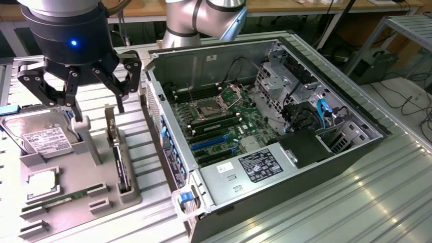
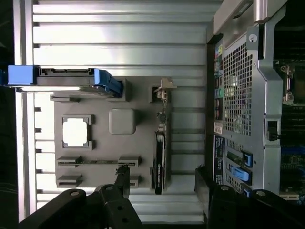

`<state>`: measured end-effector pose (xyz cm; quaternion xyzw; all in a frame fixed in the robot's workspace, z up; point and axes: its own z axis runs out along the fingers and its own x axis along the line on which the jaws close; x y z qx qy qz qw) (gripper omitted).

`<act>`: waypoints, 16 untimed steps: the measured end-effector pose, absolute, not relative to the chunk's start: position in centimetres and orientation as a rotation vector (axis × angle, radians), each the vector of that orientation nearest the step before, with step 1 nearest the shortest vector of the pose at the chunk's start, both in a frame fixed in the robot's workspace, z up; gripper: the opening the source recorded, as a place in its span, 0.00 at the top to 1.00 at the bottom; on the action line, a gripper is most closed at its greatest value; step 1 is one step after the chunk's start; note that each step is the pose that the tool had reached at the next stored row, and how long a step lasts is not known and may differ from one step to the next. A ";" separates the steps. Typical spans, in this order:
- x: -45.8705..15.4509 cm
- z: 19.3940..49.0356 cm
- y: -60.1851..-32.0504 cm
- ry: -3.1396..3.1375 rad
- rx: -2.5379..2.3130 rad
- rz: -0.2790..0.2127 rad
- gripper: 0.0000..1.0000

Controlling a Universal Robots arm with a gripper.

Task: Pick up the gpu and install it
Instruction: 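Pick up the gpu and move the gpu toward the slot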

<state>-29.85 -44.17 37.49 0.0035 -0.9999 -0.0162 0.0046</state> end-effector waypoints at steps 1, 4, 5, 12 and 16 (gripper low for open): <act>-29.9 37.4 -44.2 -3.128 0.014 -0.051 0.34; -29.8 37.1 -44.1 -3.113 0.026 -0.050 0.34; -29.8 37.0 -44.1 -3.108 0.029 -0.050 0.34; -29.8 36.3 -44.1 -3.082 0.039 -0.051 0.34; -29.8 35.6 -44.1 -3.080 0.039 -0.050 0.34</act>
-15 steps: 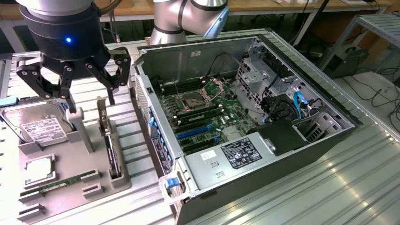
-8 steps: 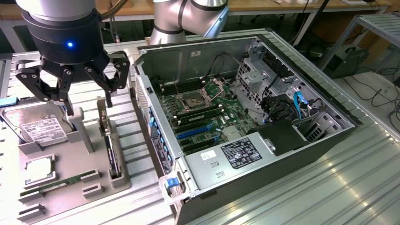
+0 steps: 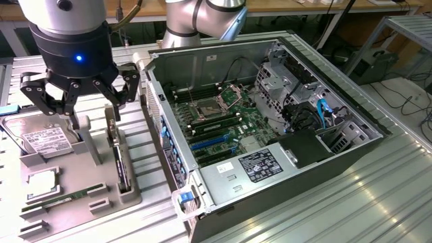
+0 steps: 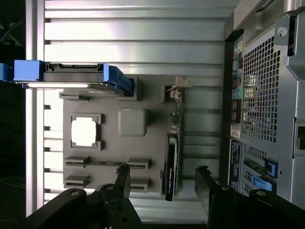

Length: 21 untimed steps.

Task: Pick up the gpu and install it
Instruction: 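Pick up the gpu and move the gpu toward the slot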

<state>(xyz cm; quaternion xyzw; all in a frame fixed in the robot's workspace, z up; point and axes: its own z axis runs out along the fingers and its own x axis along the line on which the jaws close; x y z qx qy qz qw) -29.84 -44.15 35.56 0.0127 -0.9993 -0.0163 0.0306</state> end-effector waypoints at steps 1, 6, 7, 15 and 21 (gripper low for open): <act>-29.8 35.3 -44.1 -3.080 0.039 -0.050 0.34; -29.8 34.4 -44.1 -3.080 0.039 -0.050 0.34; -29.8 34.2 -44.1 -3.080 0.039 -0.050 0.34; -29.8 32.7 -44.1 -3.080 0.039 -0.050 0.34; -29.8 31.5 -44.1 -3.080 0.039 -0.050 0.34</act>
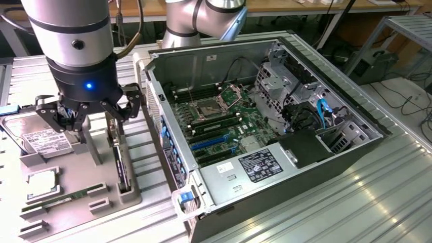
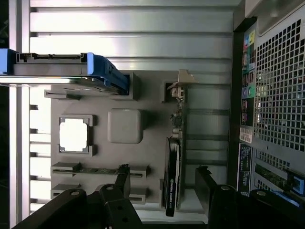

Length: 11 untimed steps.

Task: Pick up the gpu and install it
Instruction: 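Pick up the gpu and move the gpu toward the slot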

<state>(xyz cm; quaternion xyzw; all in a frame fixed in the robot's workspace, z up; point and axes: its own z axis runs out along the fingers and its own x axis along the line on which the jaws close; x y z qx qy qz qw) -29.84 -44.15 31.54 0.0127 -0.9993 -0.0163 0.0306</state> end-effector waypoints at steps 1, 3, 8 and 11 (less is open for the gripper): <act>-29.8 31.4 -44.1 -3.080 0.039 -0.050 0.34; -29.8 30.8 -44.3 -3.080 0.039 -0.050 0.34; -29.7 30.1 -44.5 -3.080 0.039 -0.050 0.34; -29.6 29.6 -44.5 -3.080 0.040 -0.049 0.34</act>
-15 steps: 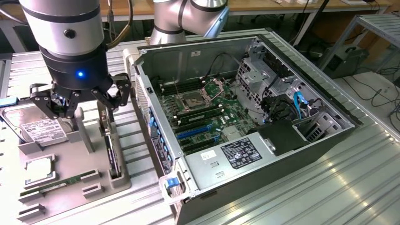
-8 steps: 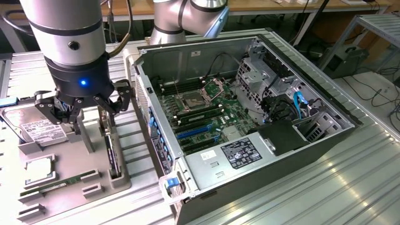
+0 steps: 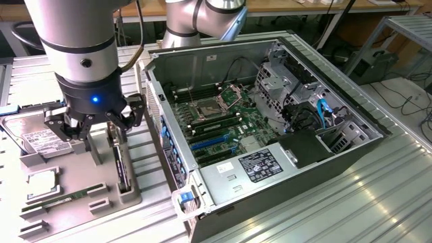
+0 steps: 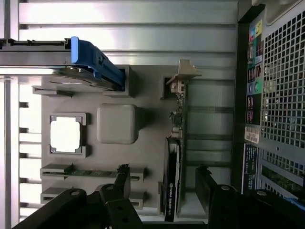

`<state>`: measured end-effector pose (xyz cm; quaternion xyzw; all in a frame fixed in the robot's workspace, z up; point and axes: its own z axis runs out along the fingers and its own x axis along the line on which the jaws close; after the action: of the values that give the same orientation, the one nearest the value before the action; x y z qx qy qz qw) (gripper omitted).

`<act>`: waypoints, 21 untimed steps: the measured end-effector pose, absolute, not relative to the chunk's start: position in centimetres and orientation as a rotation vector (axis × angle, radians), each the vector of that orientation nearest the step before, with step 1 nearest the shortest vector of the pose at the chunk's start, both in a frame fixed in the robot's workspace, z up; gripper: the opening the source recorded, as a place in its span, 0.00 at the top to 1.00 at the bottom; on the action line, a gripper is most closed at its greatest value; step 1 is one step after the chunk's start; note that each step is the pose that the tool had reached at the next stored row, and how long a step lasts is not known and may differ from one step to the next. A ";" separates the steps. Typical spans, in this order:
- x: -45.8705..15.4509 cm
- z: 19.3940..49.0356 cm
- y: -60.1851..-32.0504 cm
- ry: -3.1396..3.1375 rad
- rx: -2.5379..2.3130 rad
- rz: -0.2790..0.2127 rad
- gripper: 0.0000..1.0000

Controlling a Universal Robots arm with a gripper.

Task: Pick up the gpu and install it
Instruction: 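Pick up the gpu and move the gpu toward the slot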

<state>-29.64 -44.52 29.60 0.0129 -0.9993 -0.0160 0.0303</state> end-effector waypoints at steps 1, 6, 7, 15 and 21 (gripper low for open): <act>-29.6 29.5 -44.5 -3.081 0.040 -0.049 0.34; -29.6 29.1 -44.5 -3.099 0.040 -0.037 0.34; -29.6 29.1 -44.5 -3.105 0.040 -0.032 0.34; -29.6 27.7 -44.6 -3.118 0.041 -0.025 0.34; -29.6 26.5 -44.6 -3.118 0.041 -0.025 0.34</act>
<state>-29.63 -44.59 26.55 0.0130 -0.9998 -0.0081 0.0117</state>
